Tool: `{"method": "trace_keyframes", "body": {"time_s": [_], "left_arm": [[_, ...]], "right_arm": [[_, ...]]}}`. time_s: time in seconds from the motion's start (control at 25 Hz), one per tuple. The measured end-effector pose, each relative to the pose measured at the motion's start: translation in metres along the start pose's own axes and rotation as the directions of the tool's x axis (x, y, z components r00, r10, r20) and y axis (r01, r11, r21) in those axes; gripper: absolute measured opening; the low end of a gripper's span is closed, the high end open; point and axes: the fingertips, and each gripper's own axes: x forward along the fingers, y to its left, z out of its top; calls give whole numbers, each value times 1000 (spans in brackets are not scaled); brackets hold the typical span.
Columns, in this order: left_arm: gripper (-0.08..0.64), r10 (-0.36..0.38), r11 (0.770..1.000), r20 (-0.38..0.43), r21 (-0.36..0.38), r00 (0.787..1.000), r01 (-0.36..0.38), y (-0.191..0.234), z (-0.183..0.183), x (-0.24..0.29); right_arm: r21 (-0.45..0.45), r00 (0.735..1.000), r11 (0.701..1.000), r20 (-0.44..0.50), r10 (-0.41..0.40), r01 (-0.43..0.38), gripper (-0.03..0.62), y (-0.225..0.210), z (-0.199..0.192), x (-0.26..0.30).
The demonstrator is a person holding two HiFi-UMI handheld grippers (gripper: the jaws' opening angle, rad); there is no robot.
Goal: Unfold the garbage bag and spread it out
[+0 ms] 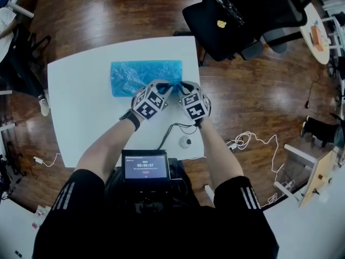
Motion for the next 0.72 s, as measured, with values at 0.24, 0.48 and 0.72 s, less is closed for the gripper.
{"method": "trace_keyframes", "body": {"time_s": [0.24,0.48,0.72], "left_arm": [[5,-17,991,74,-135,997,27,10,9,-13],[5,-11,988,104,-150,995,27,13,11,-18],[5,28,987,132,-158,991,-7,22,11,-26]], "right_arm": [[-15,998,999,-47,-32,31,116,-3,-3,12],[6,995,999,-93,-39,39,139,-2,-7,23],[-7,994,999,-96,-43,43,149,-3,-7,24]]}}
